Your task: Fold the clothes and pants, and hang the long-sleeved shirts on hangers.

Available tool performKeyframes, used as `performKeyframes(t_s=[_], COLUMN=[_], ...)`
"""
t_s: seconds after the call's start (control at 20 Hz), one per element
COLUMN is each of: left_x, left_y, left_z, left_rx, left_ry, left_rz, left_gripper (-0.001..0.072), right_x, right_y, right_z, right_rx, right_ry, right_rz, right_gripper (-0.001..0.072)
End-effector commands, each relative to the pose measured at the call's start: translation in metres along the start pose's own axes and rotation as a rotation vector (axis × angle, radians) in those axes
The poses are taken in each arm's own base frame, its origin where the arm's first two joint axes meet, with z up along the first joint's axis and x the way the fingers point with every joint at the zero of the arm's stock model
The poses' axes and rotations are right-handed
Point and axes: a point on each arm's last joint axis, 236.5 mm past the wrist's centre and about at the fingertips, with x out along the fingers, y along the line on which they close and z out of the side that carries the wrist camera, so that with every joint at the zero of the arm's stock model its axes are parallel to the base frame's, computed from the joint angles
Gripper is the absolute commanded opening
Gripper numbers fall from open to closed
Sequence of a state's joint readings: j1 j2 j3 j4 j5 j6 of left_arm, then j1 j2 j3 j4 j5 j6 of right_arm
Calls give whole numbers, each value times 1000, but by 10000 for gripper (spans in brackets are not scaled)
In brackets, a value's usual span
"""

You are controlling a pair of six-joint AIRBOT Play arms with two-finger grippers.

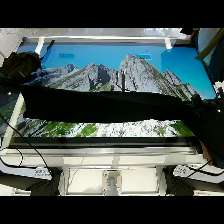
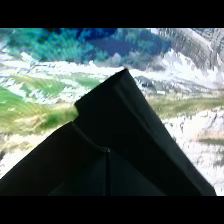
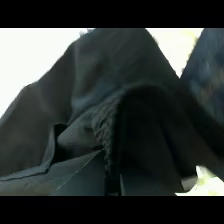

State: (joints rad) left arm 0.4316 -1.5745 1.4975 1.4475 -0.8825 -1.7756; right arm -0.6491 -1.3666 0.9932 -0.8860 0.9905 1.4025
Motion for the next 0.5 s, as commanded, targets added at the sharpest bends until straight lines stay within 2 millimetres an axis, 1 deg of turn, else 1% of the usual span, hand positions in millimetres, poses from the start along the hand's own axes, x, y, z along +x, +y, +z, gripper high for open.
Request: performKeyframes(t_s=[0.0, 0.05, 0.1, 0.15, 0.2, 0.25, 0.35, 0.45], left_x=[25, 27, 28, 27, 24, 18, 2, -19], left_y=[-11, -20, -29, -38, -47, -56, -70, -78], left_z=[3, 5, 7, 13, 22, 33, 57, 76], left_rx=[-3, 10, 29, 54, 56, 37, -32, -30], left_ry=[-2, -18, -38, -70, -105, -139, -202, -253], left_rz=[-7, -20, -34, -49, -66, -91, -143, -165], left_gripper=[5, 31, 248, 575, 633, 628, 622, 622], right_x=[35, 45, 53, 57, 57, 54, 43, 27], right_y=[22, 33, 43, 52, 57, 61, 58, 47], right_z=[33, 38, 43, 48, 54, 61, 68, 71], right_rx=[-22, -50, -72, -90, -101, -103, -108, -104], right_ry=[-53, -66, -88, -110, -135, -158, -156, -117], right_rz=[0, 3, 7, 12, 15, 20, 17, 4], right_gripper=[29, 142, 325, 357, 356, 356, 356, 356])
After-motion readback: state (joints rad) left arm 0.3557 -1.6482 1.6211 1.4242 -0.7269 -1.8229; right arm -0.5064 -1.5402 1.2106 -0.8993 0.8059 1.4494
